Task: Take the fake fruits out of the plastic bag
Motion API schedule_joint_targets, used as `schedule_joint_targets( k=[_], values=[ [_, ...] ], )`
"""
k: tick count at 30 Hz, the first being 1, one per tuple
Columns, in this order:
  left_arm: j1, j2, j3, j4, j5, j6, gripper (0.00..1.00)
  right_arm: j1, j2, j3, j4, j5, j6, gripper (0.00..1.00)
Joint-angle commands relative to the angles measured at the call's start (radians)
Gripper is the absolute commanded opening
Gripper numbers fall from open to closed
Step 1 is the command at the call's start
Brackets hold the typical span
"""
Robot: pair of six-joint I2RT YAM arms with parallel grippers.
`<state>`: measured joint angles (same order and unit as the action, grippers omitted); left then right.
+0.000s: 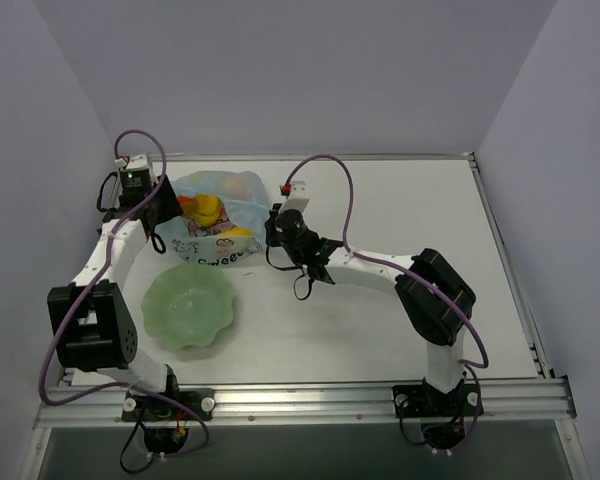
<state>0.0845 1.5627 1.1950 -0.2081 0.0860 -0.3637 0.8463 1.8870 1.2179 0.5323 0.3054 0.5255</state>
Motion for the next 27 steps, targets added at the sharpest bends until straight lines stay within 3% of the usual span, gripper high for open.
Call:
schedule_joint_targets(
  k=[1,4,11,12,15,16,19,24,27],
  values=[
    [0.003,-0.131,0.011,-0.043,-0.051,-0.018,0.57,0.010,-0.031,-0.018,0.086,0.001,0.027,0.00],
    [-0.003,-0.226,-0.011,-0.111,-0.045,-0.056,0.82,0.011,-0.052,-0.052,0.107,-0.003,0.034,0.00],
    [-0.051,-0.579,-0.097,-0.298,-0.126,-0.086,0.84,0.010,-0.078,-0.077,0.115,-0.008,0.016,0.00],
    [-0.113,-0.599,-0.106,-0.333,-0.135,-0.093,0.84,0.010,-0.081,-0.078,0.118,-0.008,0.016,0.00],
    [-0.248,-0.632,-0.121,-0.353,-0.221,-0.144,0.73,0.010,-0.085,-0.089,0.129,-0.011,0.019,0.00],
    [-0.350,-0.622,-0.117,-0.350,-0.280,-0.177,0.70,0.010,-0.086,-0.093,0.132,-0.012,0.021,0.00],
    [-0.495,-0.537,-0.075,-0.323,-0.366,-0.219,0.62,0.010,-0.091,-0.103,0.132,-0.015,0.016,0.00],
    [-0.502,-0.374,-0.035,-0.211,-0.439,-0.222,0.40,0.005,-0.112,-0.112,0.130,-0.012,0.001,0.00],
    [-0.451,-0.287,-0.011,-0.180,-0.425,-0.205,0.30,-0.001,-0.121,-0.113,0.129,-0.022,-0.005,0.00]
  ],
)
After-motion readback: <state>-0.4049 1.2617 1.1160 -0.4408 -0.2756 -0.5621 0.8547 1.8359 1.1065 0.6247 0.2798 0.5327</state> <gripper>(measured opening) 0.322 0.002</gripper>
